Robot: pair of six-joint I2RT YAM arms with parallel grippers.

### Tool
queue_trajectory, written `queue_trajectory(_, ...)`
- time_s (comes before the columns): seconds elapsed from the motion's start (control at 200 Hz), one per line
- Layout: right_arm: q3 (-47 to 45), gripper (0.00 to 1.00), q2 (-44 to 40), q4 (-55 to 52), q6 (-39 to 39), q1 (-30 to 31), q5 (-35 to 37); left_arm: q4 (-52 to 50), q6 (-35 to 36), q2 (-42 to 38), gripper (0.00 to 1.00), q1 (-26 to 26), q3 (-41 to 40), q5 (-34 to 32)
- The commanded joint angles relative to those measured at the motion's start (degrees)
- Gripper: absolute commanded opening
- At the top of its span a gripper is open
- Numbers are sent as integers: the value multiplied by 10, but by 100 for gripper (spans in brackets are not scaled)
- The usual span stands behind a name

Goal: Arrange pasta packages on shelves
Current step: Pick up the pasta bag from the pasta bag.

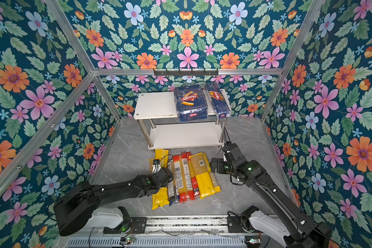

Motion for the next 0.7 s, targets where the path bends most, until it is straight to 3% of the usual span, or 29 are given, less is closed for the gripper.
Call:
queue_trajectory(0.0,4,99,2,-9,-6,0,7,-52,0,-9,49,0,2,34)
queue_trajectory(0.135,3,99,4,-6,-5,0,3,-77,5,-33,33,0,15,28)
queue_trajectory(0.34,3,99,5,0,-4,0,-8,-123,19,-86,22,0,36,35)
queue_trajectory(0.695,8,99,5,2,-2,0,-18,-237,62,-216,16,-1,117,37)
